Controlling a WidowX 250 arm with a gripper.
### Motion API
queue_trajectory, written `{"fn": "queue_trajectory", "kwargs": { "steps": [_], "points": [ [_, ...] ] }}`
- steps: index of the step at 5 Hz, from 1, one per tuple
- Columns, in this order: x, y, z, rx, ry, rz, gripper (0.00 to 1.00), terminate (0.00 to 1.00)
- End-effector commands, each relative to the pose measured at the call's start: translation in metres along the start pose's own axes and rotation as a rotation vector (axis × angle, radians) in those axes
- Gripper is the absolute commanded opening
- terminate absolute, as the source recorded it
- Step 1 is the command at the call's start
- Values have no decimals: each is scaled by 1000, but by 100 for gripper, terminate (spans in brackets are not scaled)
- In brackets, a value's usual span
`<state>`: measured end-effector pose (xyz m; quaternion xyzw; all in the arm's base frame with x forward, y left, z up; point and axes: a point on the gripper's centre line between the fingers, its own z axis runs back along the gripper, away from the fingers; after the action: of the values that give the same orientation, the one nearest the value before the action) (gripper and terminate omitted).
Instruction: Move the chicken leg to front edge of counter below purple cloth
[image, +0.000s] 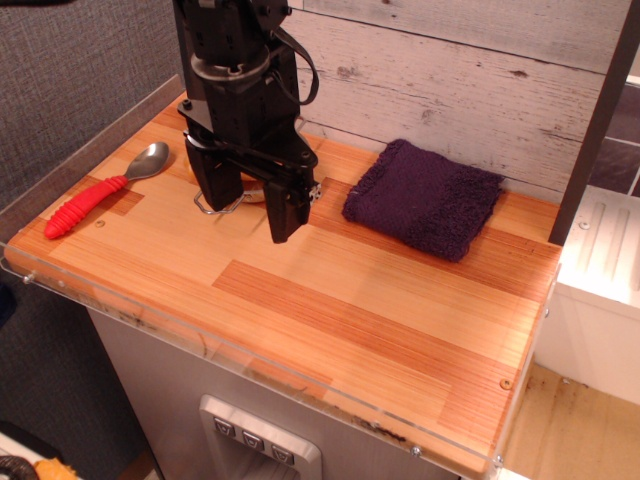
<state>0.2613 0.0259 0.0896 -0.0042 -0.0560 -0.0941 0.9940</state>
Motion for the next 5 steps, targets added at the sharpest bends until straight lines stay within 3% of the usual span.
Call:
{"fn": "queue_trajectory", "kwargs": {
  "steps": [1,3,5],
  "points": [
    [0,0,0,0,0,0,100,0],
    [15,44,13,-8,-62,82,100,0],
    [41,104,5,76,-48,64,100,0]
  ]
}}
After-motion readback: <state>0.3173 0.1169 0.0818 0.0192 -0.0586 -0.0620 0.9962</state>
